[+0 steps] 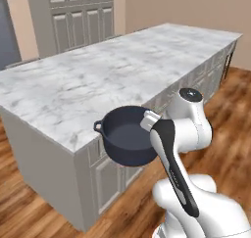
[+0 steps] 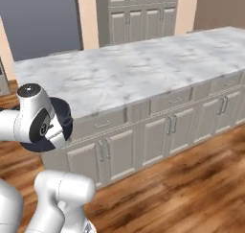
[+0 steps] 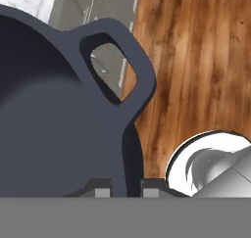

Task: Move the pot and pan from the stove into the sink.

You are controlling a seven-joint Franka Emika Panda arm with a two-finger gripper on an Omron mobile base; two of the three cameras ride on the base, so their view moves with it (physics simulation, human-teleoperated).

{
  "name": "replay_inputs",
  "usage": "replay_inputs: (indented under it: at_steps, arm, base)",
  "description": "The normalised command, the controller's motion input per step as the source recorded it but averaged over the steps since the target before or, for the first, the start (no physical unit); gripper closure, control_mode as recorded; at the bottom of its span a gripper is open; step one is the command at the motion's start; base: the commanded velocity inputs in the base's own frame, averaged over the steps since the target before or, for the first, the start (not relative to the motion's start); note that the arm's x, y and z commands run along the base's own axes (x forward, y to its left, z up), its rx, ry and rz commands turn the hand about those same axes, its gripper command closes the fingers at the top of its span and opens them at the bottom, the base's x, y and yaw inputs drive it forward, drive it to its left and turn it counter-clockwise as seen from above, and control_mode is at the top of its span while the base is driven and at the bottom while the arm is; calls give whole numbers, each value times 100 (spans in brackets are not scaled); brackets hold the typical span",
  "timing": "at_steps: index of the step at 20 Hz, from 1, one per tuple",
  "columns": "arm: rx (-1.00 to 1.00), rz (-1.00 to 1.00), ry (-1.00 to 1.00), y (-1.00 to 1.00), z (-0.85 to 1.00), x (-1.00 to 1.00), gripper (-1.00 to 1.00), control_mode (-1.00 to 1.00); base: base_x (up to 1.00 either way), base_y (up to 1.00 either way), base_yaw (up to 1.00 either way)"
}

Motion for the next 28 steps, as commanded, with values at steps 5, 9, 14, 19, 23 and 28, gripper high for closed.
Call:
replay_inputs:
  at_steps: [5, 9, 14, 19, 23, 28]
  arm:
    - [0, 0, 0, 0, 0, 0, 100, 100]
    - [0, 0, 0, 0, 0, 0, 100, 100]
    - [0, 0, 0, 0, 0, 0, 100, 100]
    - [0, 0, 0, 0, 0, 0, 100, 100]
    - [0, 0, 0, 0, 0, 0, 100, 100]
    - [0, 0, 0, 0, 0, 0, 100, 100]
  base:
    - [-4, 0, 49]
    - [-6, -1, 49]
    - [-9, -2, 48]
    - [-14, -4, 46]
    - [-19, -7, 38]
    - [-5, 1, 5]
